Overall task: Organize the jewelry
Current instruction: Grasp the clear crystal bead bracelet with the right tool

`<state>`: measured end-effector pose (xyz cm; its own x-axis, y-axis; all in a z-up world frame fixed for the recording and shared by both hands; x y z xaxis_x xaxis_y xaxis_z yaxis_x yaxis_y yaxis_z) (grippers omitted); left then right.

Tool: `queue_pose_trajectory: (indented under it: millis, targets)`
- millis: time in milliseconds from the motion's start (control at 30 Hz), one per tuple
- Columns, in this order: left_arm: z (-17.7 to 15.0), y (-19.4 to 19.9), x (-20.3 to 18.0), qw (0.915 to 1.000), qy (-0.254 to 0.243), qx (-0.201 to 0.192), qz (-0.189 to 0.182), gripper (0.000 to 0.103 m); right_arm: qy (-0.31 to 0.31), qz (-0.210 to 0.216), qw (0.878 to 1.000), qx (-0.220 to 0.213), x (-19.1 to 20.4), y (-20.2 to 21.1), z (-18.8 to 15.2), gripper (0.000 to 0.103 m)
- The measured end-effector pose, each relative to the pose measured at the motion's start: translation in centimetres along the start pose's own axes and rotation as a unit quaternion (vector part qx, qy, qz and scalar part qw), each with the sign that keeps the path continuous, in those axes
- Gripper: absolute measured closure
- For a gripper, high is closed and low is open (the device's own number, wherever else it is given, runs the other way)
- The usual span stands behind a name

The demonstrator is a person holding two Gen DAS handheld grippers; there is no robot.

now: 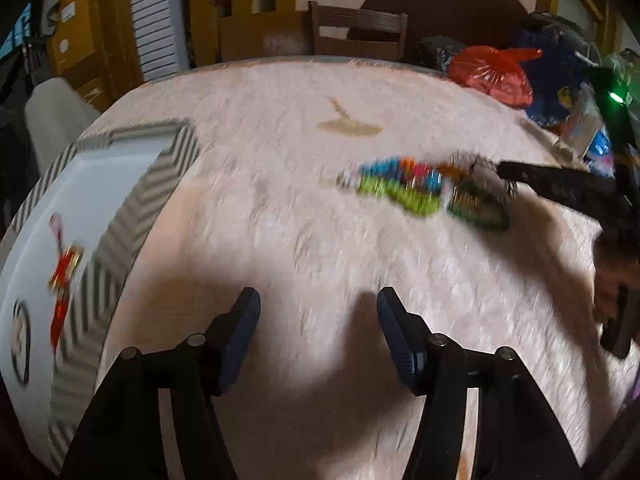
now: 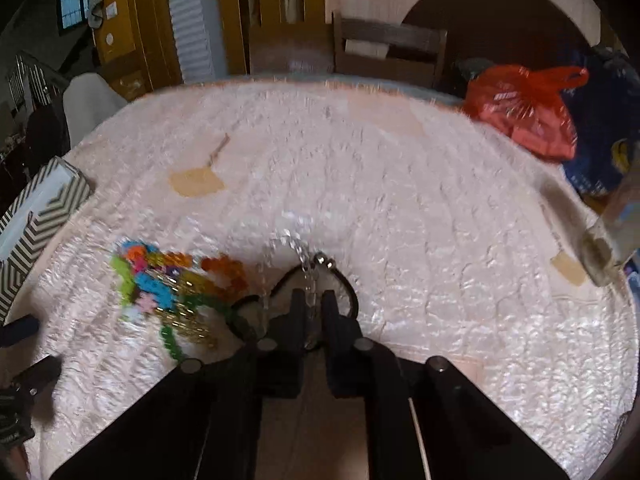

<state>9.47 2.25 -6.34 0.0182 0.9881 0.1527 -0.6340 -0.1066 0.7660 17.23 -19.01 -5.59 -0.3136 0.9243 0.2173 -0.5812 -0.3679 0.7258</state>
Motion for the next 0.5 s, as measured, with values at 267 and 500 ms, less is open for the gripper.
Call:
queue_pose_trajectory:
  millis: [267,500]
  targets:
    - [4.5,-2.2,-3.2,0.9967,-0.032,0.005,-0.074,0.041,-0.06,0.02,0.997,-0.049,-0.9,6.1,-0.5,0.095]
    - [4.7,-1.6,-7.7,0.9923,-0.076,-0.008,-0.098,0.041,-0.109,0.022,0.994,0.007,-3.5,4.9,-3.6,0.095]
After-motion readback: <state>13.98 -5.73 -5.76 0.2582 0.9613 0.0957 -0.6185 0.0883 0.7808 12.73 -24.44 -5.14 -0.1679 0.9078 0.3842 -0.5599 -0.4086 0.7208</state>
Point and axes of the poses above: each gripper's, at about its wrist camera, not at the fingertips, and y roughly against the way its jaws point, x to its left, z to its top, the point moved 1 cm from there along -y, roughly the way its jaws point, and after that the axes turned 15 degrees about z, right-handed, at the moved point
